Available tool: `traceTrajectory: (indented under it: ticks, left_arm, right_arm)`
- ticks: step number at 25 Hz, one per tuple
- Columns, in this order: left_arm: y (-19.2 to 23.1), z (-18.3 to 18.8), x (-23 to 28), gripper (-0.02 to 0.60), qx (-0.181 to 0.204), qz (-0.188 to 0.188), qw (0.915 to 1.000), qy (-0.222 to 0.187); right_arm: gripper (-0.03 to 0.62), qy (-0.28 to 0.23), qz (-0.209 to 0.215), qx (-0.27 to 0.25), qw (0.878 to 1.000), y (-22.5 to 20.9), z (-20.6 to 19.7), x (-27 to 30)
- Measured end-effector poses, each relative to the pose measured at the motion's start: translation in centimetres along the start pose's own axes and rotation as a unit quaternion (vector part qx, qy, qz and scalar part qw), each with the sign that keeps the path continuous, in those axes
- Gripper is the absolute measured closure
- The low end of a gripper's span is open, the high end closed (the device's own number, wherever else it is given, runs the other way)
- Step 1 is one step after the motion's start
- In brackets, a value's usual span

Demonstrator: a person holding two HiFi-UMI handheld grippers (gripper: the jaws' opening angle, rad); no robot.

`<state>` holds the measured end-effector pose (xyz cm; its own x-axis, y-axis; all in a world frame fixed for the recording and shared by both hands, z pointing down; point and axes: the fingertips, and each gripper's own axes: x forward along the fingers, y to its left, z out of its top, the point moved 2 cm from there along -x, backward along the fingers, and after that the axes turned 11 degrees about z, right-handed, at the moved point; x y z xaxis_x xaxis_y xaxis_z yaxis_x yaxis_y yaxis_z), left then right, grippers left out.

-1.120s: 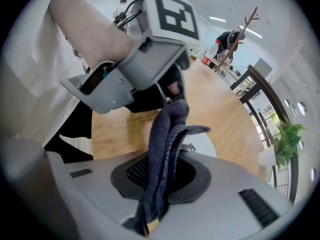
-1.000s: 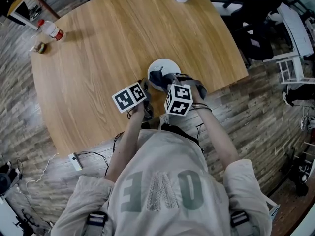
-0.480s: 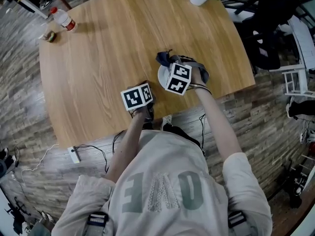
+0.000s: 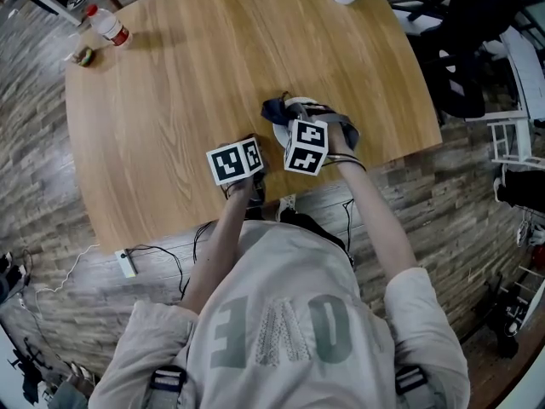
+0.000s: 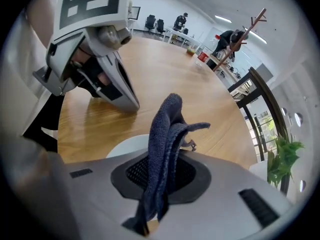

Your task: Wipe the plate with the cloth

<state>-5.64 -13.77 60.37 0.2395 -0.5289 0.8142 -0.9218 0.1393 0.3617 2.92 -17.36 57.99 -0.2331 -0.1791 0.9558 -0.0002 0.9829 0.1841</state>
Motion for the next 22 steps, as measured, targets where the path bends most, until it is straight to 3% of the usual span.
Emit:
traceTrajectory:
  ticks: [10, 16, 19, 22]
  left_arm:
    - [0.1, 0.2, -0.1, 0.575, -0.013, -0.001, 0.9999, -0.001]
    - [0.4, 0.3, 0.0, 0.575, -0.02, -0.002, 0.9998, -0.004]
    - [0.3, 0.4, 0.0, 0.575, -0.019, -0.003, 0.9998, -0.005]
    - [0.5, 1.0, -0.4, 0.575, -0.023, -0.015, 0.9993, -0.025]
  right_arm:
    - [0.534, -0.026, 0.054, -0.018, 0.998, 6.9, 1.9, -0.9]
    - [0.534, -0.022, 0.062, -0.024, 0.998, 8.3, 1.7, -1.0]
    - [0.534, -0.039, 0.043, -0.009, 0.998, 7.5, 1.9, -1.6]
    - [0.534, -0.096, -0.011, 0.053, 0.994, 5.0, 2.6, -4.1]
